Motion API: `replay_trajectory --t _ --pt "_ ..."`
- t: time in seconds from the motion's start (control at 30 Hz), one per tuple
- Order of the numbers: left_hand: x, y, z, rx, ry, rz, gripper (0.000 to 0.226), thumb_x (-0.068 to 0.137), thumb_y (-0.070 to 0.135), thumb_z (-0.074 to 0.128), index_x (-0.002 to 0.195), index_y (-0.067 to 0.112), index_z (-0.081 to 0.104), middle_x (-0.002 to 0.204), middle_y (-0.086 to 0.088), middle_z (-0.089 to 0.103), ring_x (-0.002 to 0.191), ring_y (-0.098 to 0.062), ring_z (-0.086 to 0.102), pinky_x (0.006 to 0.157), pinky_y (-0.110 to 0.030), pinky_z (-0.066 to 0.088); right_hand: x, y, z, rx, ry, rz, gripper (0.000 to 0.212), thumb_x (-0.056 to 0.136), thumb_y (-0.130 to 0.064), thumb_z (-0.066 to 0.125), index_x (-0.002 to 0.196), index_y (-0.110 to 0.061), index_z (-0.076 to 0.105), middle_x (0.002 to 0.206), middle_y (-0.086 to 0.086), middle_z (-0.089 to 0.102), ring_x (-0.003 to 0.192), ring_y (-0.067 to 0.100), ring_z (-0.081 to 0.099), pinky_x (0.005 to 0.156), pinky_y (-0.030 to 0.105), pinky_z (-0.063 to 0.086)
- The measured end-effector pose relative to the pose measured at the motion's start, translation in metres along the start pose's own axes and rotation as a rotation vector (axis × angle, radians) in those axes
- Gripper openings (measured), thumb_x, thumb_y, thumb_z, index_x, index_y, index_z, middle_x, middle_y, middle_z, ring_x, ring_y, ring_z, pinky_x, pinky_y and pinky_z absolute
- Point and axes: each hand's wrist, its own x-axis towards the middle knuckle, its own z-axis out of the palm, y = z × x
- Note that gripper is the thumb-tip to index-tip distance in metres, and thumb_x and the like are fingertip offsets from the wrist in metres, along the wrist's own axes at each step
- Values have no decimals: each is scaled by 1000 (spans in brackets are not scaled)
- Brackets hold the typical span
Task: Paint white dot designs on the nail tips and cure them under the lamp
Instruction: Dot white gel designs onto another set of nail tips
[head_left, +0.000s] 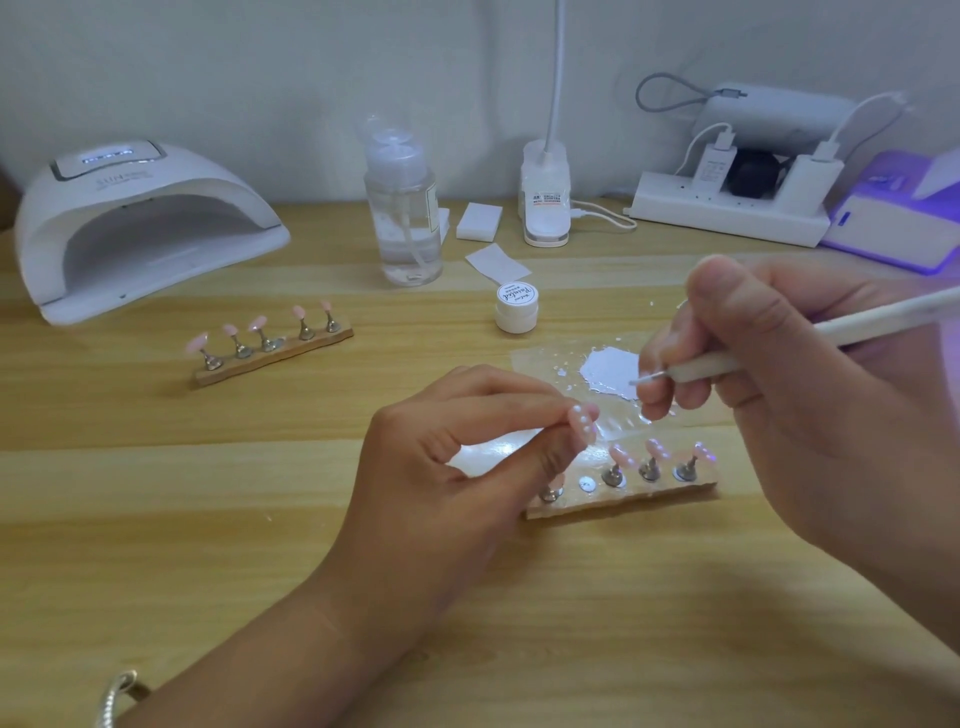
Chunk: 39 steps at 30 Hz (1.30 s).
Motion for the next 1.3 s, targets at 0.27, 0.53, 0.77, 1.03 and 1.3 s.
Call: replay_trajectory --t 0.27,0.53,0.77,1.03,1.3 --pt "0 3 -1 32 34 -17 8 78 26 76 86 28 76 84 18 74 78 2 62 73 -9 41 1 0 -3 -233 34 -33 42 89 -58 56 69 -25 71 48 2 54 43 16 54 49 26 45" --pt "1 4 -1 -27 78 -51 28 76 20 81 82 27 54 82 8 75 79 -9 65 73 -22 44 -2 6 -7 -738 -354 -129 39 68 -53 73 104 -37 65 79 -16 56 90 5 55 82 15 36" --pt "1 3 -1 -30 47 -60 30 75 15 80 80 19 51 79 14 72 82 -16 67 73 -26 45 -2 -1 -4 -738 -412 -128 18 67 -27 76 83 -29 69 67 -13 52 84 8 50 80 14 33" --pt "-4 0 -1 159 -195 -188 39 66 42 73 103 35 60 122 23 58 116 3 52 93 -9 37 14 -6 -26 -788 -593 -31 15 67 -35 79 80 -34 71 68 -8 56 83 11 51 80 12 35" --pt "-4 -9 4 365 -183 -201 6 68 32 65 70 31 60 115 22 56 125 6 41 95 -2 25 9 13 -27 -946 -662 -80 20 73 -60 69 84 -42 68 67 -13 45 82 8 47 93 31 37"
